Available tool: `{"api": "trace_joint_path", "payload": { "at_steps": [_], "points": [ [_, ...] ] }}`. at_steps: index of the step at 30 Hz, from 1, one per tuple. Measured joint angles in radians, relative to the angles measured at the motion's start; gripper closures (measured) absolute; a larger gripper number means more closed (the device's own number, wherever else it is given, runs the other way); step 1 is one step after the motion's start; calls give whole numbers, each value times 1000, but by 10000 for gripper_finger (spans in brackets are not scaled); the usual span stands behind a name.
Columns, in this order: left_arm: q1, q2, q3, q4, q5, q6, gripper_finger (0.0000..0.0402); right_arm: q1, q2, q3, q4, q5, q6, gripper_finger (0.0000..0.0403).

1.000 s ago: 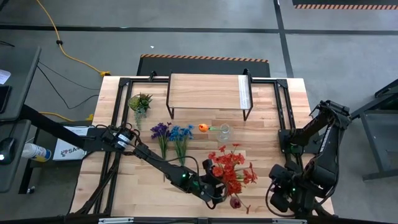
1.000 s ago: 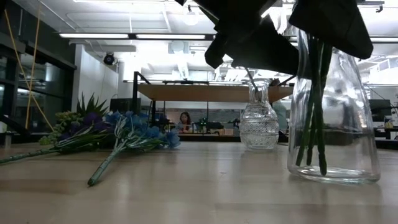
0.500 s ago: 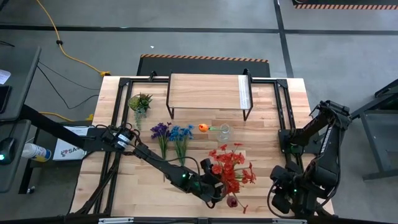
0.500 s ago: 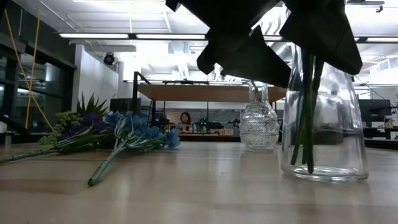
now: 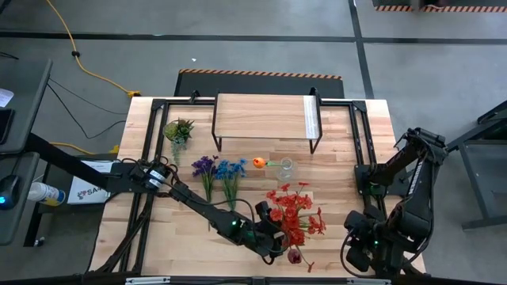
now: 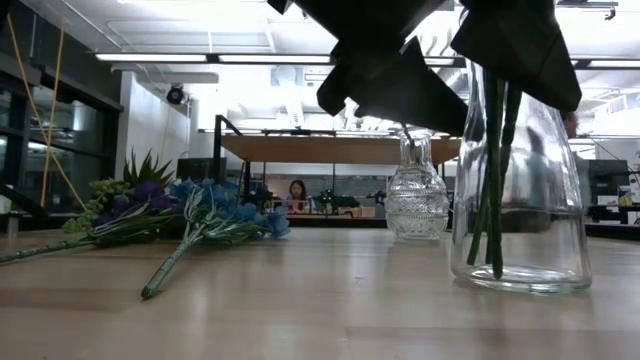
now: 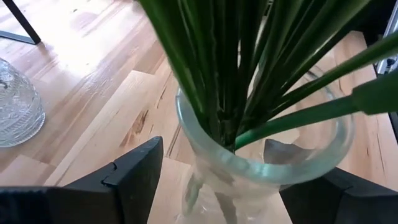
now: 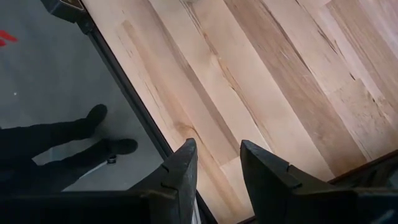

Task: Pick and place flowers into a vace then onto a shelf
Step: Move the bottom transparent vase to the bottom center of the table, then put the blue flowers into the top transparent vase

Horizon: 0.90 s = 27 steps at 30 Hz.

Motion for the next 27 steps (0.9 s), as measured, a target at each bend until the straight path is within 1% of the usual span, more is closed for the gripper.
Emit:
{"api": "trace_joint_path", "payload": {
  "at_steps": [9, 14, 21, 27],
  "points": [
    [-3, -14, 0, -6, 6, 13, 80, 0, 0, 0, 2, 0, 2, 289],
    [-15, -38, 0, -39, -6, 58, 80, 0, 0, 0, 3, -2, 2, 289],
    [-36, -96, -1, -224, -26, 54, 80, 0, 0, 0, 4, -3, 2, 289],
    [-75, -164, 1, -342, -15, 23, 80, 0, 0, 0, 6, -3, 2, 289]
  ]
}}
